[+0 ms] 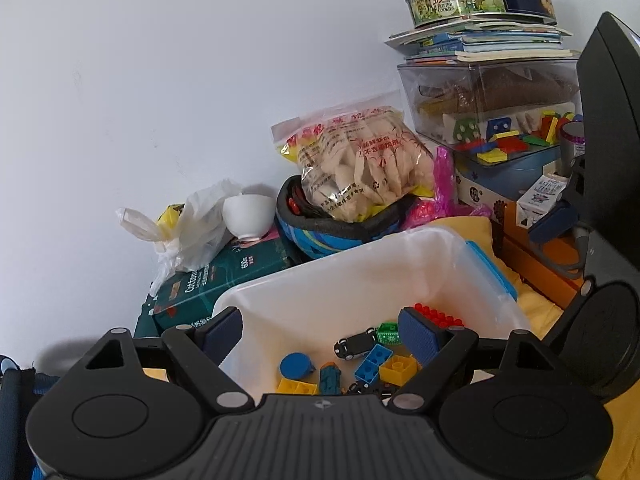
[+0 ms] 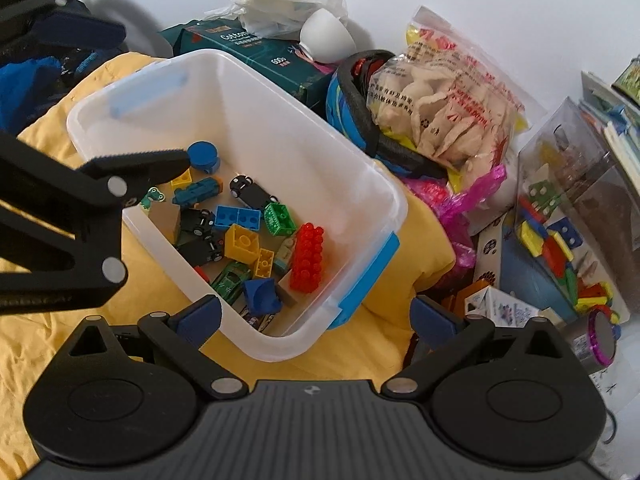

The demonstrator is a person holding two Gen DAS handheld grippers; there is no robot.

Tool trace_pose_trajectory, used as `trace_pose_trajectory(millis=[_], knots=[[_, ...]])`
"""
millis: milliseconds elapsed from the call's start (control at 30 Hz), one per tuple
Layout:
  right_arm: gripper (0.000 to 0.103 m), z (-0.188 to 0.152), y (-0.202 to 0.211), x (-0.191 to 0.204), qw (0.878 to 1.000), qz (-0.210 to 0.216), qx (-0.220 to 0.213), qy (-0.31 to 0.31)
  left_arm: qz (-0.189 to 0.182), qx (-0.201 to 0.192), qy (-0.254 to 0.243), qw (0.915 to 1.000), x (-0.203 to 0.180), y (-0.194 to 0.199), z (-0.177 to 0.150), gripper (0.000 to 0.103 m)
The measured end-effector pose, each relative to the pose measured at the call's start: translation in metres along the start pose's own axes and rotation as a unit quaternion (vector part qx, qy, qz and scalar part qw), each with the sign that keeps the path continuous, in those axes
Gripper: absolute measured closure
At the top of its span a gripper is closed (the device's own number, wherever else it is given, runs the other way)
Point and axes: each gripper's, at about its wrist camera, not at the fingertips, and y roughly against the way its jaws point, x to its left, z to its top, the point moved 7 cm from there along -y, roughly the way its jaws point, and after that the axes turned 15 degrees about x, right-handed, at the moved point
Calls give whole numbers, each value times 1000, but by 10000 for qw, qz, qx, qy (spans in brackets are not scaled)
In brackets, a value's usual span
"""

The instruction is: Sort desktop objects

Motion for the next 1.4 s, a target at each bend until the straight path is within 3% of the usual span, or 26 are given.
trace_pose_trajectory(millis=[200, 333, 600, 1400], knots=[[0, 0, 1, 3, 10000, 28, -3, -2, -345, 100, 309, 9989, 7, -3, -1, 15], [0, 0, -1, 3, 10000, 87, 17, -30, -62, 117, 191, 9997, 9, -4, -3, 15], [0, 1, -1, 8, 10000, 75, -19, 15, 55, 117, 157, 9998, 12, -1, -2, 15], [0, -2, 1, 0, 9995, 25, -157, -273, 90, 153, 116, 9998, 12, 1, -7, 15]])
